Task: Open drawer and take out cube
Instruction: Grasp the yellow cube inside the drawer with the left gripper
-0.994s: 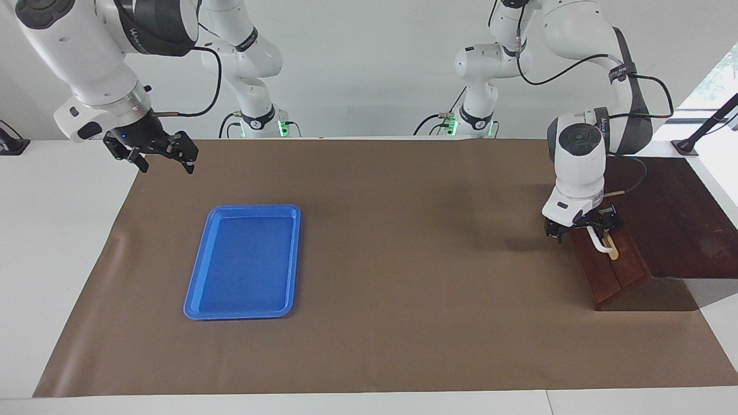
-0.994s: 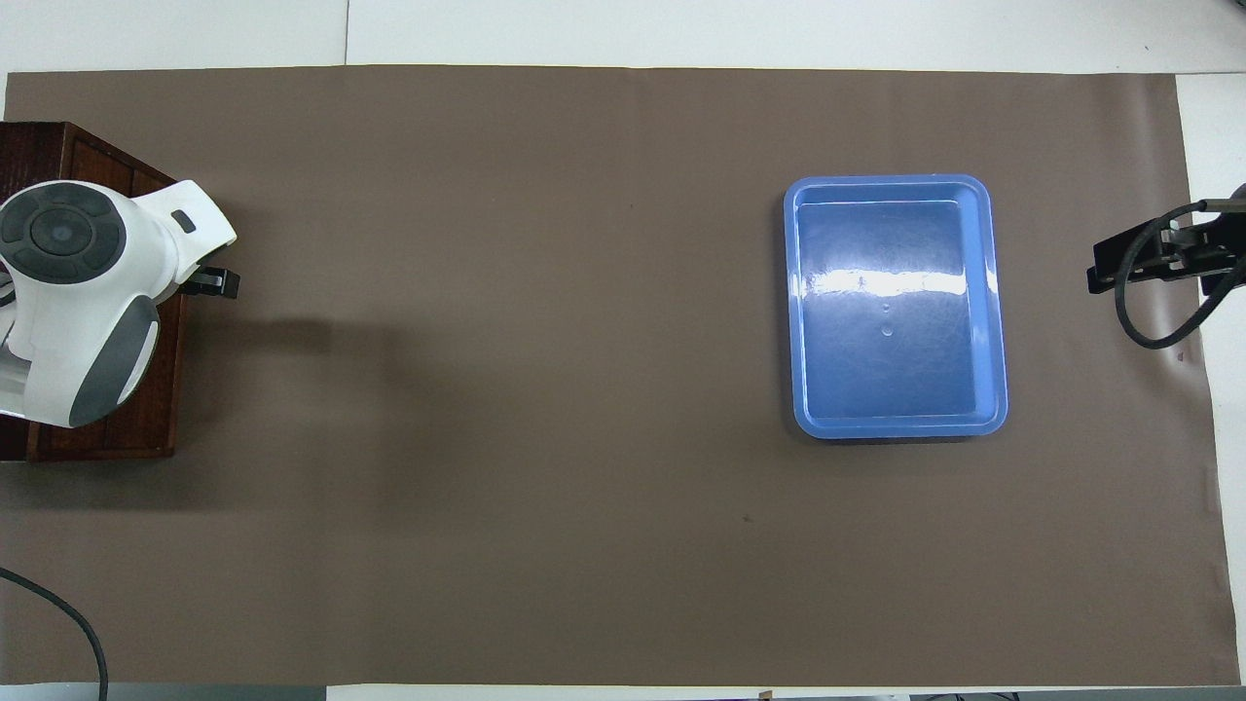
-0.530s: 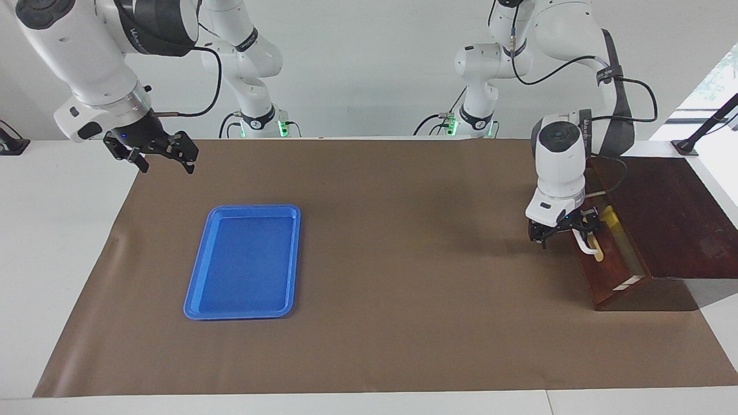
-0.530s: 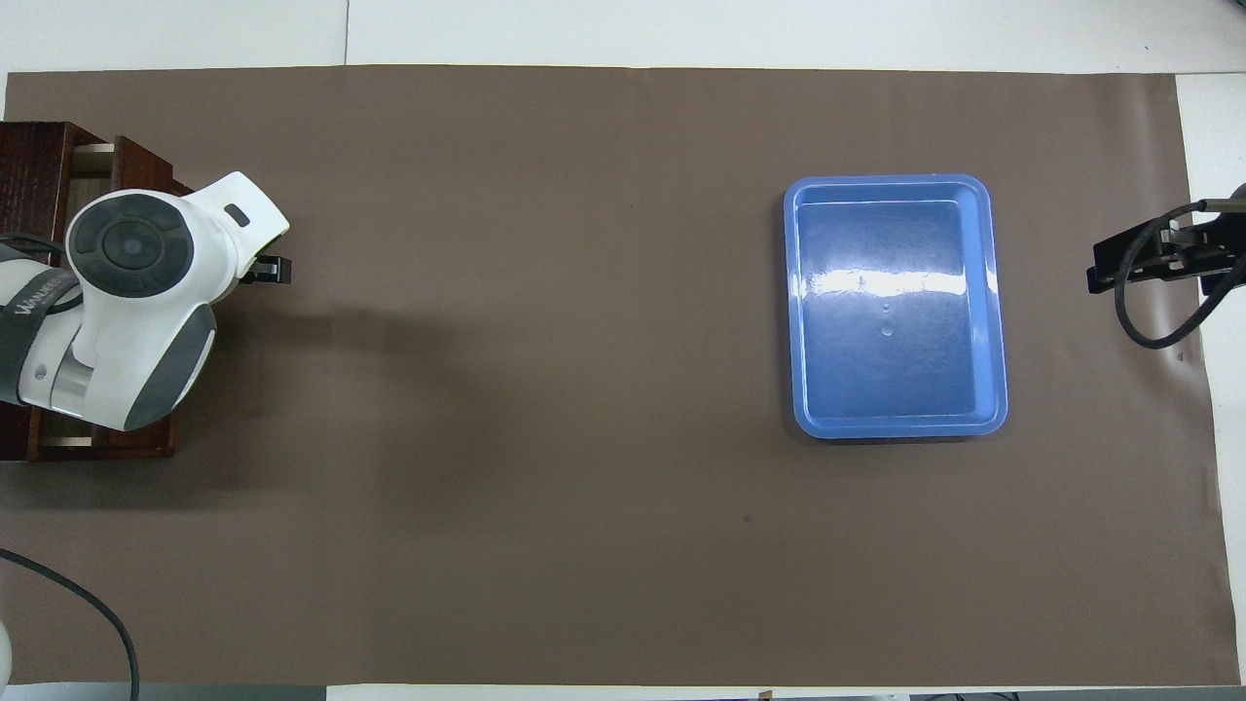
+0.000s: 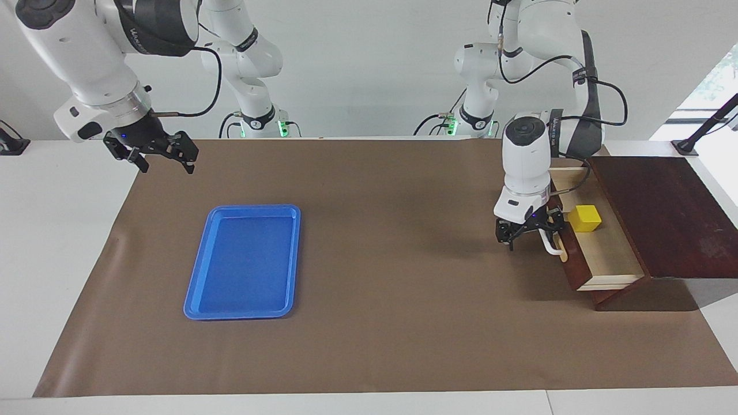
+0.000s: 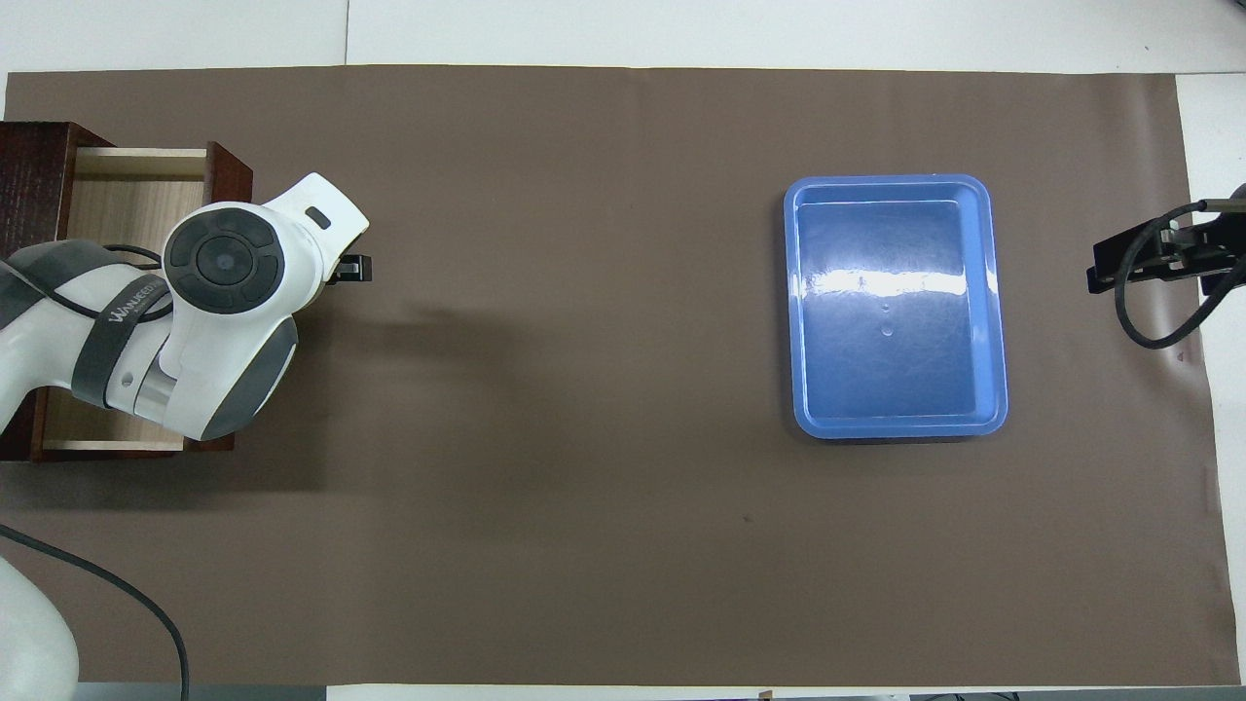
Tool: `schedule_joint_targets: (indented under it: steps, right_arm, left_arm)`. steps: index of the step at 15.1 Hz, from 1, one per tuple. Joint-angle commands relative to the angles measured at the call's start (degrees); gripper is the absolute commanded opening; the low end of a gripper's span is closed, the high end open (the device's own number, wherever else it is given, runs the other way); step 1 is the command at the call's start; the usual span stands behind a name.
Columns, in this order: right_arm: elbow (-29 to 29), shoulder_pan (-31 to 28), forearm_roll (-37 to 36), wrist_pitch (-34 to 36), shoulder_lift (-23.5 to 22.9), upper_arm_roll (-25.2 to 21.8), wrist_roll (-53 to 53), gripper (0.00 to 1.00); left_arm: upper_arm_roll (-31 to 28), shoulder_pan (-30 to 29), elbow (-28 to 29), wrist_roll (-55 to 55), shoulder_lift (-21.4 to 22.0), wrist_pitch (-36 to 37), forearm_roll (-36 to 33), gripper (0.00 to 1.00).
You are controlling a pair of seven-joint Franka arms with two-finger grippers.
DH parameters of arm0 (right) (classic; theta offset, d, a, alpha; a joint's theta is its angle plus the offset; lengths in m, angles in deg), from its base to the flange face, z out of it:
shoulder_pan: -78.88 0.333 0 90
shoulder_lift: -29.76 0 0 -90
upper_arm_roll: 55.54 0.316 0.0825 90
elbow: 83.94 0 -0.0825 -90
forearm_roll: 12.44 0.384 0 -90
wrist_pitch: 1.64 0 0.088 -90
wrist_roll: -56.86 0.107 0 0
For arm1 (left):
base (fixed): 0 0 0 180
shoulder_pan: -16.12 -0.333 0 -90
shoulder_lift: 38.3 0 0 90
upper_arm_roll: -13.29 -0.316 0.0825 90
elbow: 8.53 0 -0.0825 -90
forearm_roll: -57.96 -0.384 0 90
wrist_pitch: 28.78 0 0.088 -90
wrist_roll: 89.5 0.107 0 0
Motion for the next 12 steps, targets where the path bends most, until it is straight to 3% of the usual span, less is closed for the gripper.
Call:
schedule_joint_targets:
  steps: [1,4,9,12]
  right_arm:
    - [-1.41,-0.36,-0.09,0.26,1.30,0.24,-1.38,1.00]
    - [-1.41,-0.45,-0.09,0.26,1.30,0.24,-1.38,1.00]
    - [-1.41,-0.45,-0.09,0.26,1.30,0.24,-1.38,1.00]
    - [-1.41,-0.36,-0.09,0.26,1.30,0.15,-1.38,1.00]
  left_arm:
    - [-0.18,2.53,-0.32,-1.68,-0.64,-0.93,2.70,1.00]
    - [-0.18,2.18,-2.68,-1.59,-0.82,0.91,3.13,1.00]
    - [-0.53,1.92,-24.63,-1.85,-7.40,19.16,16.29,1.00]
    - [-1.58,-3.07,-28.89,-7.36,-5.67,24.56,22.72,1.00]
